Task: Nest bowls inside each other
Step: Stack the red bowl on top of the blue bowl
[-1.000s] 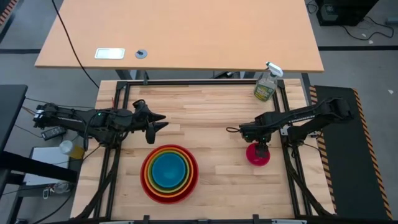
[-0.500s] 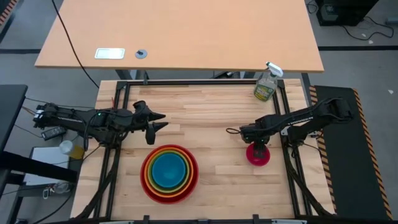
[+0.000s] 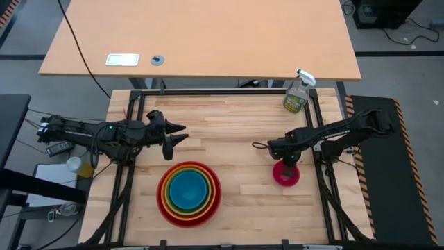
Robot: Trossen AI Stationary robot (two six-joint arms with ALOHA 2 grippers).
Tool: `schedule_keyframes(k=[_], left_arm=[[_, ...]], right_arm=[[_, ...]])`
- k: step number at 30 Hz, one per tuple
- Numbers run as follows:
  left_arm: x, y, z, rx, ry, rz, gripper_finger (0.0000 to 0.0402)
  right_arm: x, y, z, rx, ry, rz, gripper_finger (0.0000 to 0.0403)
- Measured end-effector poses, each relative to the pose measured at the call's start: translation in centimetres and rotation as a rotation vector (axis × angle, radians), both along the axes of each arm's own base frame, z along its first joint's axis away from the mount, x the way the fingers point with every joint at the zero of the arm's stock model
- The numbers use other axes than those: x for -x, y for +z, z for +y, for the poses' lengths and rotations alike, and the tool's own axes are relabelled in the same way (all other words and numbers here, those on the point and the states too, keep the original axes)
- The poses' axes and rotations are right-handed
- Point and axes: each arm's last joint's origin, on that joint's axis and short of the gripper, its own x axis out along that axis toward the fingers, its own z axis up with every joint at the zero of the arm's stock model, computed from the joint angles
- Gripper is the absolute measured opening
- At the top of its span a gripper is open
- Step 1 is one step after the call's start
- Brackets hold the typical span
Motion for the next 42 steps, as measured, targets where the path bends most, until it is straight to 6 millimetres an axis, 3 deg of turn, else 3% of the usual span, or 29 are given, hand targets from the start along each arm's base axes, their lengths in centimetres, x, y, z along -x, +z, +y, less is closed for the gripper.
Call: schedule_keyframes(k=[6,12,17,29,33,37,42], left_arm=[[0.0,0.0,0.1,-0.019,0.017,0.008,0.0207],[0.0,0.0,0.1,-0.132,-0.013,0.043,0.0235],[0.0,0.0,0.0,-0.130,-0.012,0.041,0.0238],[0.0,0.0,0.1,-0.099,-0.004,0.032,0.0238],[0.4,1.4,0.1,-0.058,0.005,-0.019,0.0238],[1.2,3.2,0.2,-0.042,0.008,-0.065,0.0238],[2.4,4.4,0.4,-0.043,0.009,-0.056,0.0238]], right_arm=[[-0.2,0.3,0.0,-0.026,-0.056,0.002,0.0025],[-1.7,1.5,0.1,-0.045,-0.073,-0.095,0.0023],[-2.8,2.6,0.3,-0.097,-0.104,-0.165,0.0024],[-6.3,9.4,0.5,-0.146,-0.142,-0.411,0.0024],[-7.2,11.4,0.5,-0.169,-0.184,-0.498,0.0024],[-9.0,12.7,0.7,-0.219,-0.240,-0.647,0.0024],[-13.5,12.3,1.8,-0.239,-0.213,-0.689,0.0026]])
